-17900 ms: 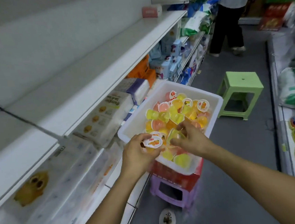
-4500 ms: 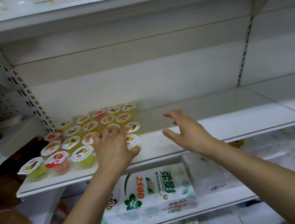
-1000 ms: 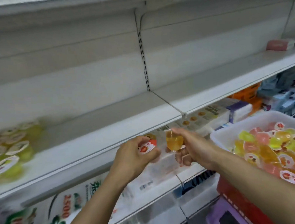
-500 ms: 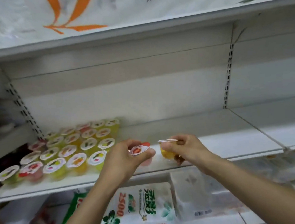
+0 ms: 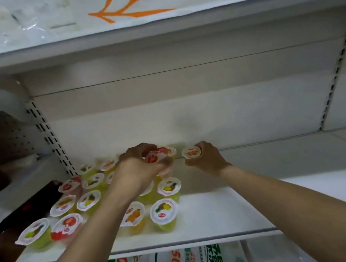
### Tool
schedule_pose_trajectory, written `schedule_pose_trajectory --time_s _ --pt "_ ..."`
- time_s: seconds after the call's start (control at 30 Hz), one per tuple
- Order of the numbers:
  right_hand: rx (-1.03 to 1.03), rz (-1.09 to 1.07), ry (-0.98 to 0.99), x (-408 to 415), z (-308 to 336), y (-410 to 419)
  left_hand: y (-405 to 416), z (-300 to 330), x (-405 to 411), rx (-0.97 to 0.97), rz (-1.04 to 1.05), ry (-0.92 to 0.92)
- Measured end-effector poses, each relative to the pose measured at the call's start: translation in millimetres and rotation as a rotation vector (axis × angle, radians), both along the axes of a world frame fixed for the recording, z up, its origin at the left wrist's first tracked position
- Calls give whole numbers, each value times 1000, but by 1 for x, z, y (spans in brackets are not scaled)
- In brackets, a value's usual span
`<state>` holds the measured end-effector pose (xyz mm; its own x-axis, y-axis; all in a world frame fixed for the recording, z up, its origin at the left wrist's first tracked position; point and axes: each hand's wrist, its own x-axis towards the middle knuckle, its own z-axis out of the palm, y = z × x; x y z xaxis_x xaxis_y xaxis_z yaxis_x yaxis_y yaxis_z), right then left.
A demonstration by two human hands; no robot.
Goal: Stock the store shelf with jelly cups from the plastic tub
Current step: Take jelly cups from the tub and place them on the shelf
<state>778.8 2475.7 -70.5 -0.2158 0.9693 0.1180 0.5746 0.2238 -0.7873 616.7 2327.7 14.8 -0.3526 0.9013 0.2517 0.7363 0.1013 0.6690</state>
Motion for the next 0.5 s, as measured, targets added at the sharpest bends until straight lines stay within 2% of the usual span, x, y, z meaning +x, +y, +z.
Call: schedule_pose_trajectory --time_s 0.3,0.5 --pt "-23 -55 -45 -27 -8 28 24 2 -26 -14 -45 93" --pt "-30 24 -24 -19 -4 14 41 0 -17 -17 -125 115"
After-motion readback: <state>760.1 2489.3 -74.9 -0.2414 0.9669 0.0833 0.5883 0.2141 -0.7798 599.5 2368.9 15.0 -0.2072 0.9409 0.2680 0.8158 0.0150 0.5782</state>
